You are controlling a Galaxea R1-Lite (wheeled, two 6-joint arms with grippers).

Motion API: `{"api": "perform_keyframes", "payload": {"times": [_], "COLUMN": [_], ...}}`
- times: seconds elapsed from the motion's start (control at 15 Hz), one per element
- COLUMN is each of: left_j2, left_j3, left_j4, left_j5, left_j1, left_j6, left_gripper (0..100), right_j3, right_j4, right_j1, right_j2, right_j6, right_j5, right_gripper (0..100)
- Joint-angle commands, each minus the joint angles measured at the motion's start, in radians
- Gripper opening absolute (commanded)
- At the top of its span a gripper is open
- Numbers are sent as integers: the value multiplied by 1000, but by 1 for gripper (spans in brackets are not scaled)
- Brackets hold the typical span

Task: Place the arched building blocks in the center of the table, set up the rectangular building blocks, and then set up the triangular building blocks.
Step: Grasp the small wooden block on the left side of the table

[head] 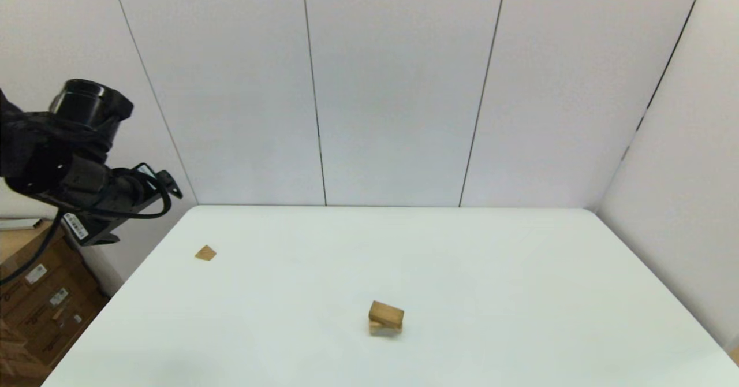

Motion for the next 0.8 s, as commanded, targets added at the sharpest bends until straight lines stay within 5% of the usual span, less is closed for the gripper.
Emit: {"api": "perform_keyframes", "payload": {"times": [0.07, 0.8], "left_j2": [347, 697], "left_j3": [-329, -705], "left_j4": [355, 393], "left_j5": [-53, -135], "left_j1": [6, 129], "left_j6": [-275, -305], "left_gripper": [100, 100], "right_j3": [0, 0], "right_j4": [0, 0], "right_j1": [0, 0], "right_j2": [-1, -1], "right_j6": [-1, -1], "right_j5": [1, 1], "right_gripper": [100, 100]}}
